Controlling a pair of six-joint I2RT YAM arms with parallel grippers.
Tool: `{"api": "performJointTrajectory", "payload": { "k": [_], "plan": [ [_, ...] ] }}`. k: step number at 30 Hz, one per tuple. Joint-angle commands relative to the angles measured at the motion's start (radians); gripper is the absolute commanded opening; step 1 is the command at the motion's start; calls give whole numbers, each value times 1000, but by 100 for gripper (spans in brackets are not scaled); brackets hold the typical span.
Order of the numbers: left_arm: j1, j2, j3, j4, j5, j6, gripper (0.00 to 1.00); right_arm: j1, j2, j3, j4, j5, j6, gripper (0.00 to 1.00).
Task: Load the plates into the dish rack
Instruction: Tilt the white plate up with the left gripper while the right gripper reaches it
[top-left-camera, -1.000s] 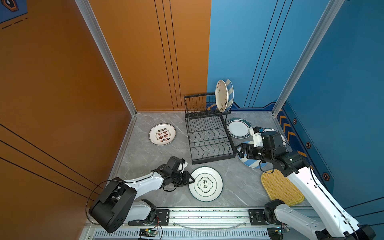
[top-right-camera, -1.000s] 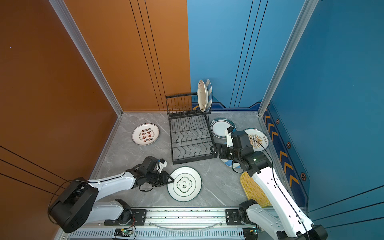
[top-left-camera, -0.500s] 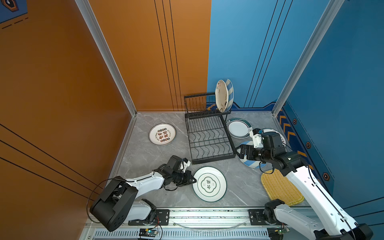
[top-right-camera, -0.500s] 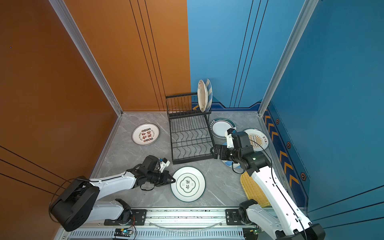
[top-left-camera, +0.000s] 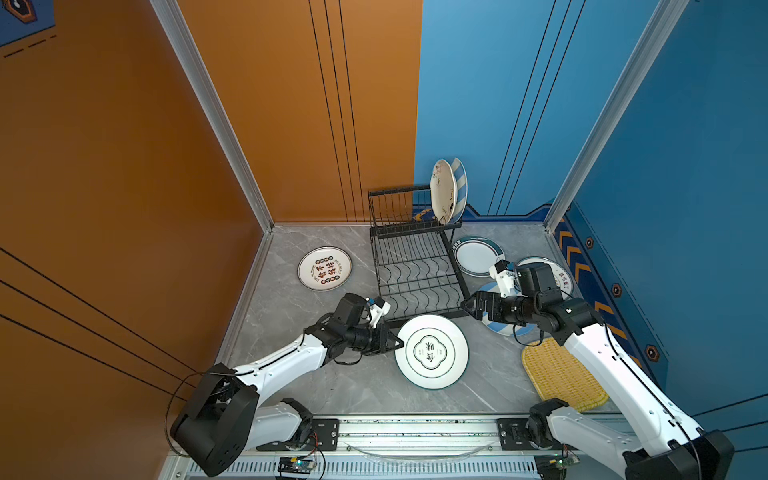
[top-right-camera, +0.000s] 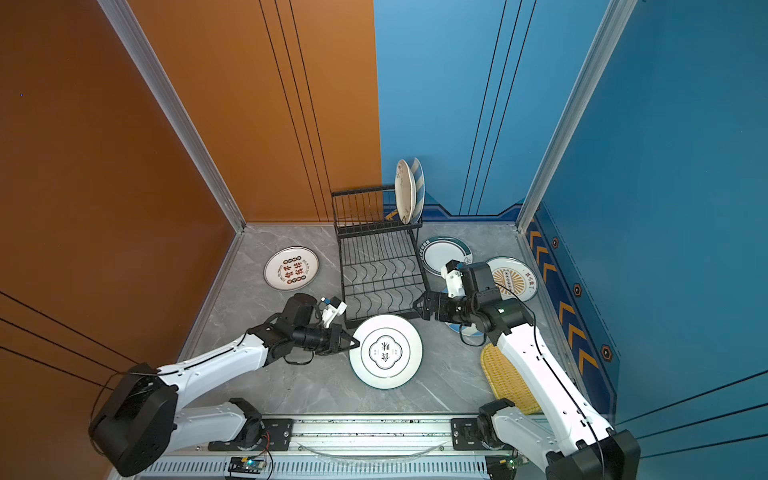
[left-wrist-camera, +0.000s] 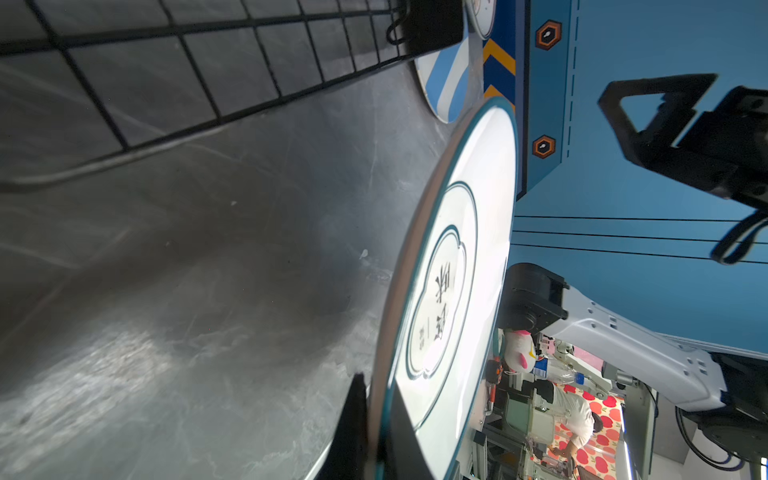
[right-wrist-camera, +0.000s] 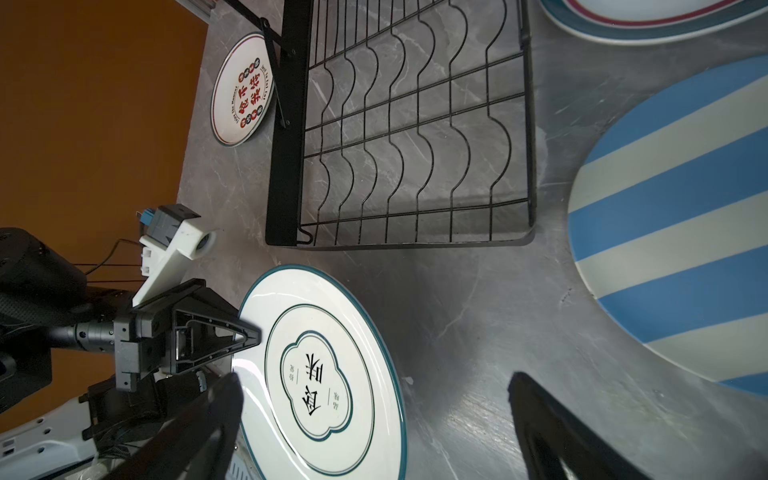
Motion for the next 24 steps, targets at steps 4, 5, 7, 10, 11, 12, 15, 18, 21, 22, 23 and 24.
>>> {"api": "performJointTrajectory", "payload": {
  "k": [4,5,7,10,11,12,15,18,21,22,23,24],
  "plan": [
    [68,-30,106,-41,75,30,0,-10,59,-19,45,-200,27,96],
    [83,-28,119,-45,86,36,0,-12,72,-22,55,-225,33,94],
    [109,-22,142,-56,103,52,0,-13,96,-25,79,-279,44,89],
    [135,-2,173,-79,130,80,0,-11,134,-26,133,-359,71,82],
    [139,4,181,-81,137,87,0,-10,144,-29,158,-379,82,79],
    [145,9,186,-80,142,90,0,-8,153,-32,181,-396,92,77],
    [155,20,194,-72,152,94,0,-4,171,-38,219,-415,104,69],
    [160,32,205,-66,157,95,0,3,189,-44,256,-436,120,59],
    [166,37,216,-61,160,94,0,11,205,-44,283,-447,129,52],
    [168,41,219,-60,162,92,0,14,210,-43,290,-449,132,50],
    [169,42,221,-56,165,91,0,16,216,-43,299,-453,137,48],
    [170,43,224,-54,167,91,0,21,224,-42,306,-458,140,46]
  ]
}}
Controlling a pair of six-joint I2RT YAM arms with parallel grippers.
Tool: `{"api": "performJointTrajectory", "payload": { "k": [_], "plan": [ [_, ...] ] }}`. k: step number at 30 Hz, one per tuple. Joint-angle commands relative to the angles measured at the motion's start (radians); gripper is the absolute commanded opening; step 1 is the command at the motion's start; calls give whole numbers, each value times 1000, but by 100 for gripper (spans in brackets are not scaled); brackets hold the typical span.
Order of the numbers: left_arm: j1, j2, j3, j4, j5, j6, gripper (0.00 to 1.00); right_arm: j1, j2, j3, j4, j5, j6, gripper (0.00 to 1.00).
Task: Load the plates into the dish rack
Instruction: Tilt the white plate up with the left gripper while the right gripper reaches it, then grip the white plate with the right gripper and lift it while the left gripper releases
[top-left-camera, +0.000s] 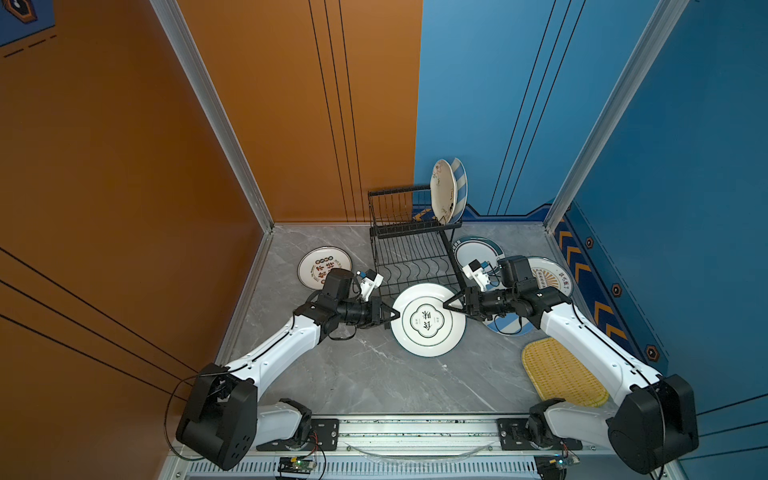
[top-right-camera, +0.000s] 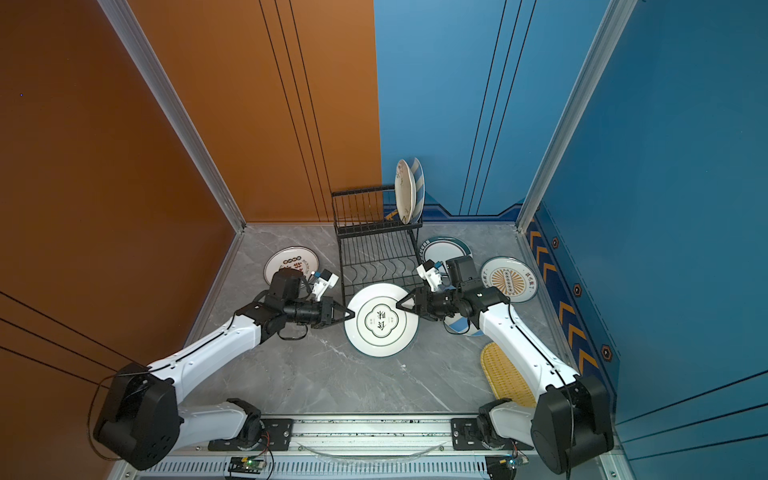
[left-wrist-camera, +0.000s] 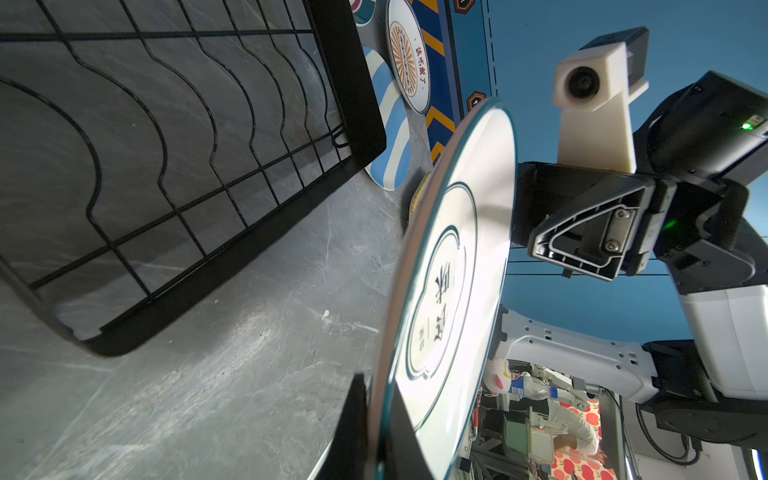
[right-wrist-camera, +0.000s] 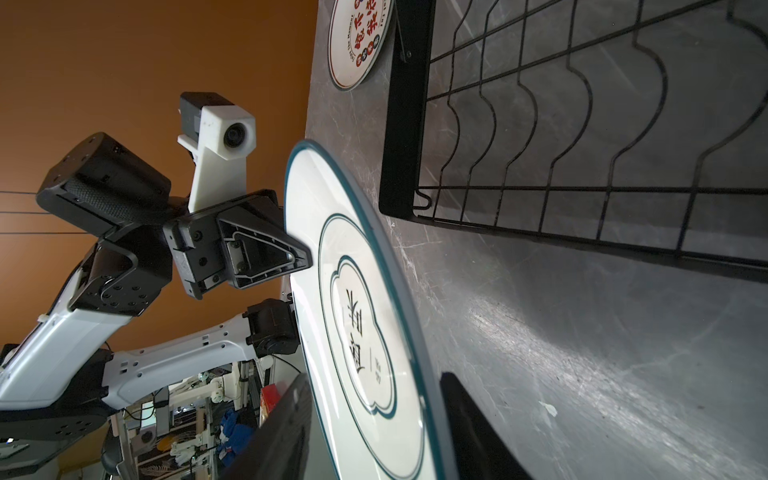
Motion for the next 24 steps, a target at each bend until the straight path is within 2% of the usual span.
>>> {"api": "performJointTrajectory", "payload": {
  "k": [1,10,16,19,20,23,24],
  "plan": [
    [11,2,51,26,61,15,0,15,25,-9,65,-48,21,44],
    [30,0,54,28,74,15,0,32,55,3,92,-66,32,25],
    [39,-11,51,13,68,21,0,33,61,14,101,-75,36,0],
    [47,-17,51,-7,57,28,2,34,58,23,100,-65,38,0],
    [52,-21,52,-13,53,31,12,33,54,28,100,-57,39,0],
    [66,-39,51,-48,34,45,53,28,36,52,82,-19,38,0],
    [70,-44,54,-63,25,53,63,27,28,65,70,3,34,0]
  ]
}}
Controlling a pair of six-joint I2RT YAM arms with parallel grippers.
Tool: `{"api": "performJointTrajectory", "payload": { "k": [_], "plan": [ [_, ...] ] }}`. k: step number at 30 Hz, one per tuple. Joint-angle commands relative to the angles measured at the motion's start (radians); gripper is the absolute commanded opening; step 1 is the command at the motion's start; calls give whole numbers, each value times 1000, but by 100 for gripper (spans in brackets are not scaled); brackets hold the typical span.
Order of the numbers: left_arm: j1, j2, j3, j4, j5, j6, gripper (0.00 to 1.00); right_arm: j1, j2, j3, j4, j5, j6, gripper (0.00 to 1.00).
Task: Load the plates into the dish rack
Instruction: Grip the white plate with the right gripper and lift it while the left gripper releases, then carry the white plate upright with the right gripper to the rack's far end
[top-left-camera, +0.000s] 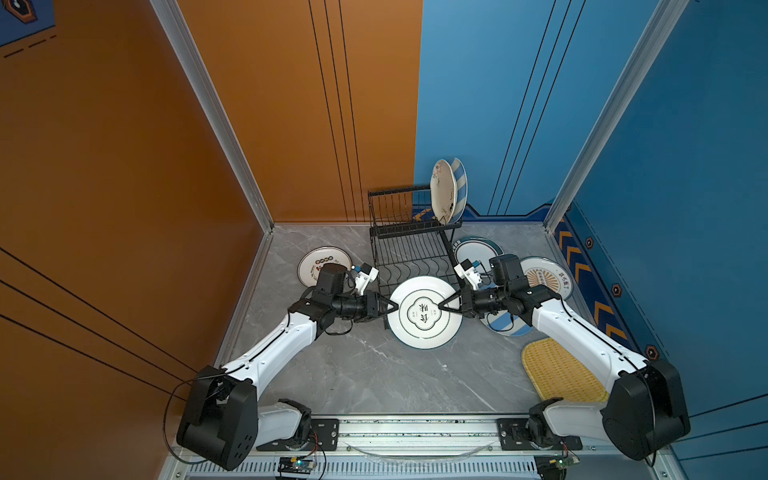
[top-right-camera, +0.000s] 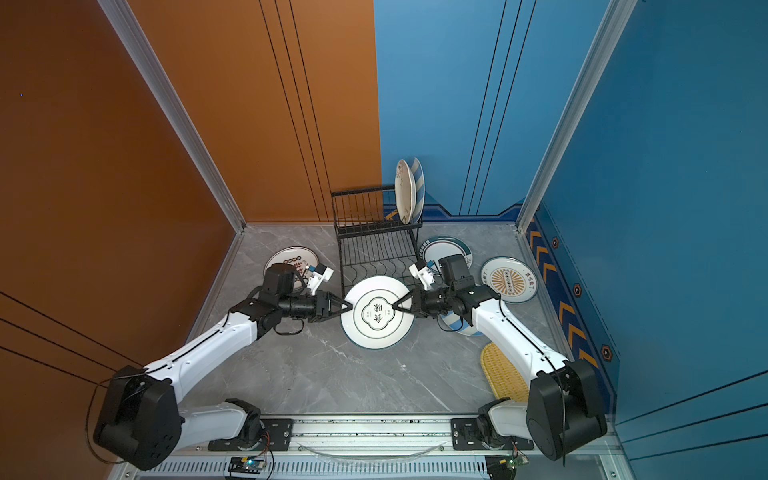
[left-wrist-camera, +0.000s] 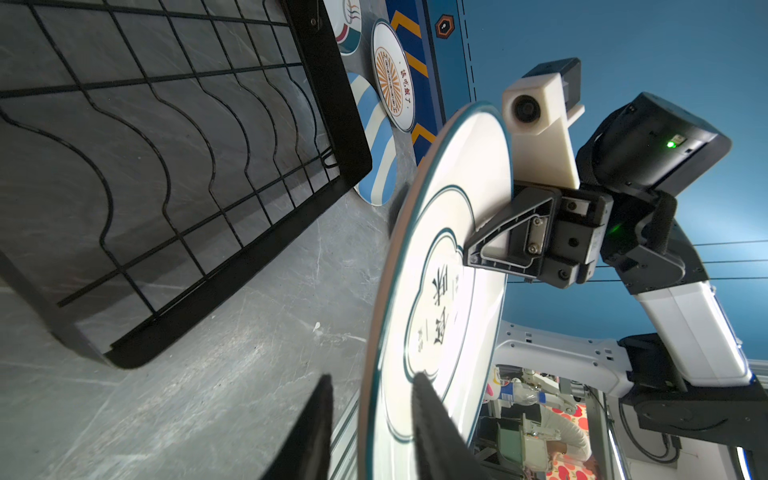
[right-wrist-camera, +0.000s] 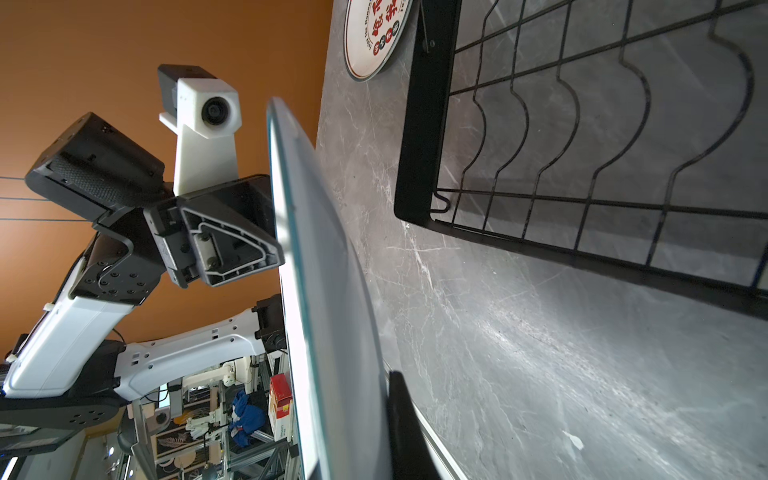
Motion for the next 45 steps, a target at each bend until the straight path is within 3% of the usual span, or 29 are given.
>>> {"api": "performJointTrajectory", "payload": {
  "k": [1,7,12,19,26,37,45],
  "plan": [
    [20,-37,30,-62,-26,55,71,-3,-37,79,-36,69,-5,0],
    [33,-49,69,-240,-150,131,92,5,-76,253,-205,364,-66,0],
    [35,-46,97,-340,-288,180,99,42,-83,415,-298,595,-102,0],
    [34,-40,105,-361,-394,185,98,154,34,726,-427,946,-172,0],
    [28,-25,110,-361,-434,182,98,229,220,1024,-433,1254,-273,0],
    [16,-39,108,-362,-502,183,98,255,469,1292,-288,1512,-434,0],
    [17,-29,109,-361,-514,191,98,256,612,1385,-165,1586,-521,0]
  ]
}}
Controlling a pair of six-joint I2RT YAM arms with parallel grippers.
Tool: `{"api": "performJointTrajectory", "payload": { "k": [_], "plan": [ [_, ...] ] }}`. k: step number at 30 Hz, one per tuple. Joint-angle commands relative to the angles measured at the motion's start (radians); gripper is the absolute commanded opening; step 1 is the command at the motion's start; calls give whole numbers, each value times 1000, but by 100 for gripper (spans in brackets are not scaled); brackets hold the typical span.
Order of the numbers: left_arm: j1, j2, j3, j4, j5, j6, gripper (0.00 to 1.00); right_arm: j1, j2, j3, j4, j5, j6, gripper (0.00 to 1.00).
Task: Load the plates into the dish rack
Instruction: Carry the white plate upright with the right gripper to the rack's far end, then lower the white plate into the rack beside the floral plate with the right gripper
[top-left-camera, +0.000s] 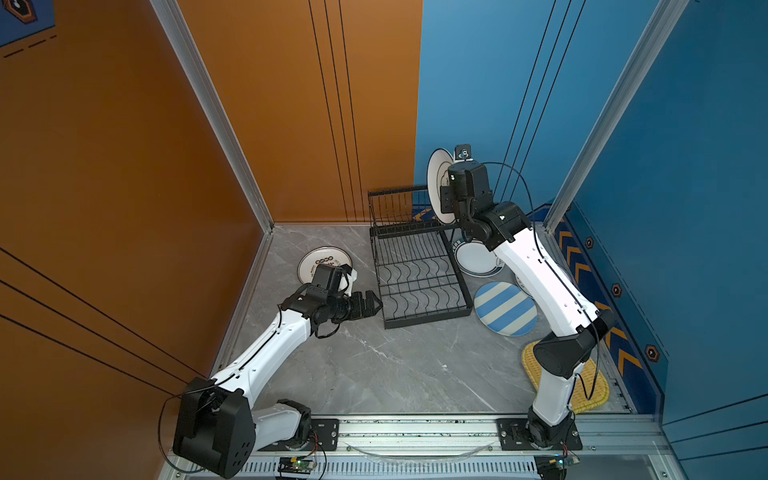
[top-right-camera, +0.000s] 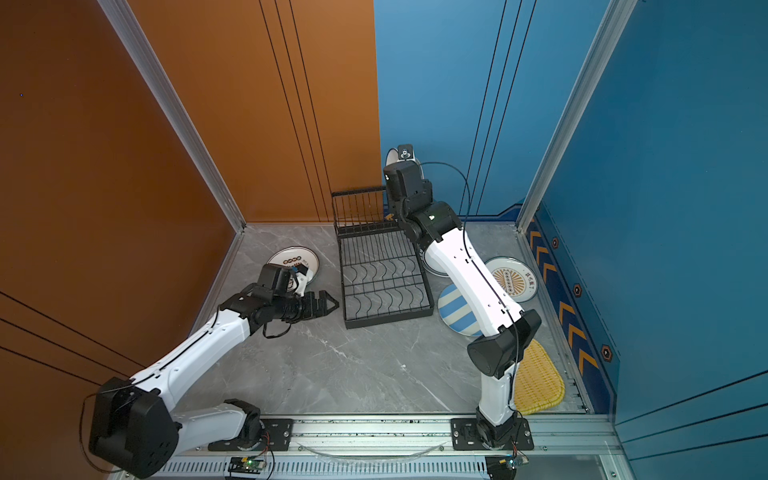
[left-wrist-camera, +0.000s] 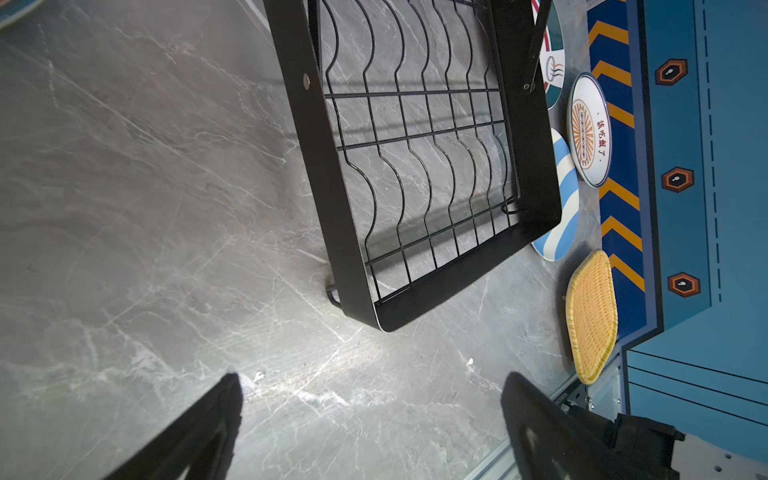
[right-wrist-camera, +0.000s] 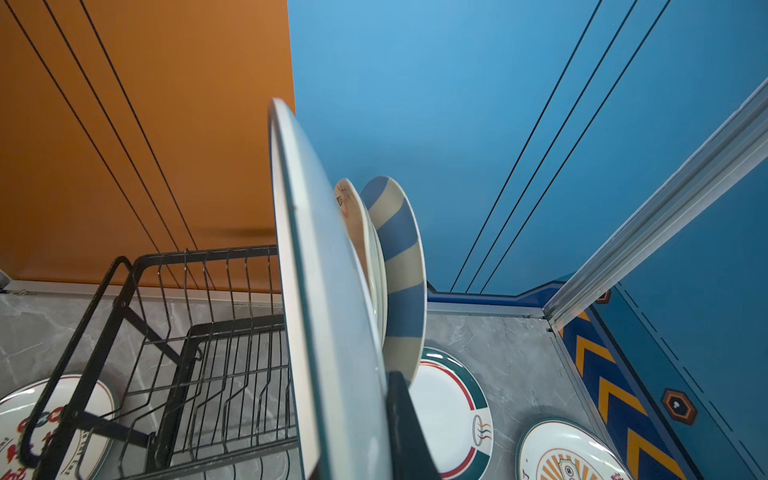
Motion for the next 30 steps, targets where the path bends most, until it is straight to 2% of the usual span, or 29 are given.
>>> {"api": "performJointTrajectory", "payload": {
  "k": [1,13,30],
  "plan": [
    [-3,4,26,-18,-23,25,98,4,46,78,120,73,-66,0],
    [2,23,36,-18,-46,32,98,-9,196,152,210,87,-144,0],
    [12,41,32,-17,-56,33,98,-33,238,152,230,104,-152,0]
  ]
}}
